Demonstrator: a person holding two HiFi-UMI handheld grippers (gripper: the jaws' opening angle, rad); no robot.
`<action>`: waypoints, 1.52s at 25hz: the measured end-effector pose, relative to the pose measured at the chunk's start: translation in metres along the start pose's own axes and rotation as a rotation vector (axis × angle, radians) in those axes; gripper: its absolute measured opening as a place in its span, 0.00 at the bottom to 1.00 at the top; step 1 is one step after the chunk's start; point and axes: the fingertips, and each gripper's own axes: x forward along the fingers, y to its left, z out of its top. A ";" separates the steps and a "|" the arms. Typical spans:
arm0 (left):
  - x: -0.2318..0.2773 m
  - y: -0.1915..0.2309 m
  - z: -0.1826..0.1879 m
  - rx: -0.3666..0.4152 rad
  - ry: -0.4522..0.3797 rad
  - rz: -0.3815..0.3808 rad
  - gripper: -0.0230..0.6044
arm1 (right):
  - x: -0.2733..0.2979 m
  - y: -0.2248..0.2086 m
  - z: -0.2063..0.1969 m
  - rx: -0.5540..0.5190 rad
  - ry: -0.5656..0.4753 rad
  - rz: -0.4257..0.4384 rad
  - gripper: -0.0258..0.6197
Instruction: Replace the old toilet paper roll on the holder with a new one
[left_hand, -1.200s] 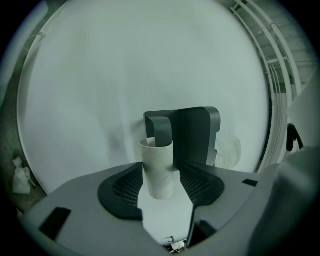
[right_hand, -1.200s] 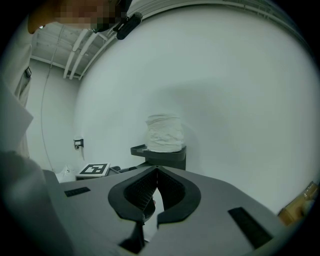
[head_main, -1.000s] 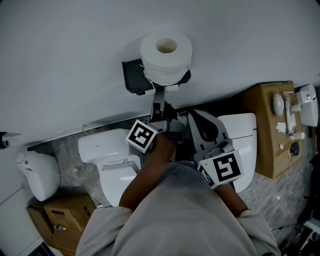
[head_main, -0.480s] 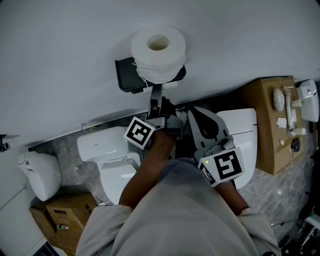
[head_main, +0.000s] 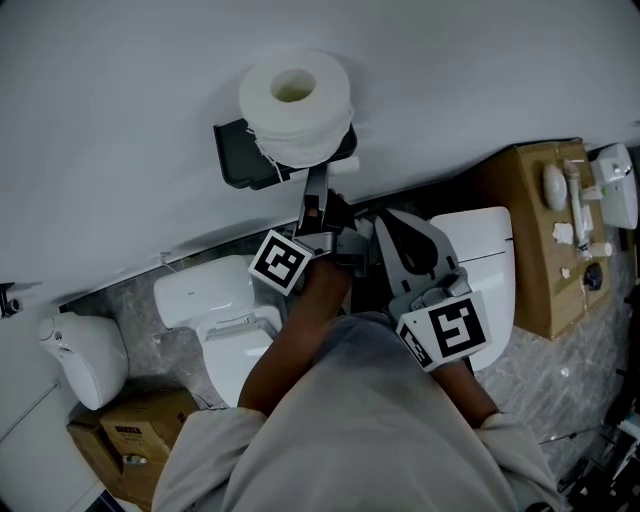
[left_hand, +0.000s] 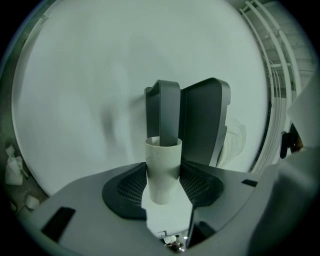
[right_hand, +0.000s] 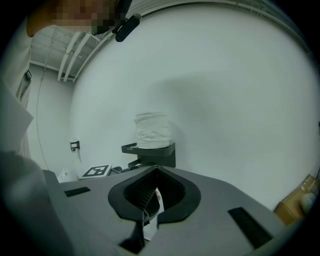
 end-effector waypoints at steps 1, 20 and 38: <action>0.001 -0.001 -0.003 0.000 0.007 -0.003 0.37 | -0.001 -0.002 0.000 0.002 0.000 -0.004 0.06; 0.029 -0.009 -0.094 0.005 0.221 -0.046 0.37 | -0.035 -0.049 -0.003 0.047 -0.019 -0.114 0.06; -0.027 -0.017 -0.079 0.282 0.314 0.015 0.36 | -0.036 -0.021 -0.004 0.078 -0.047 -0.086 0.06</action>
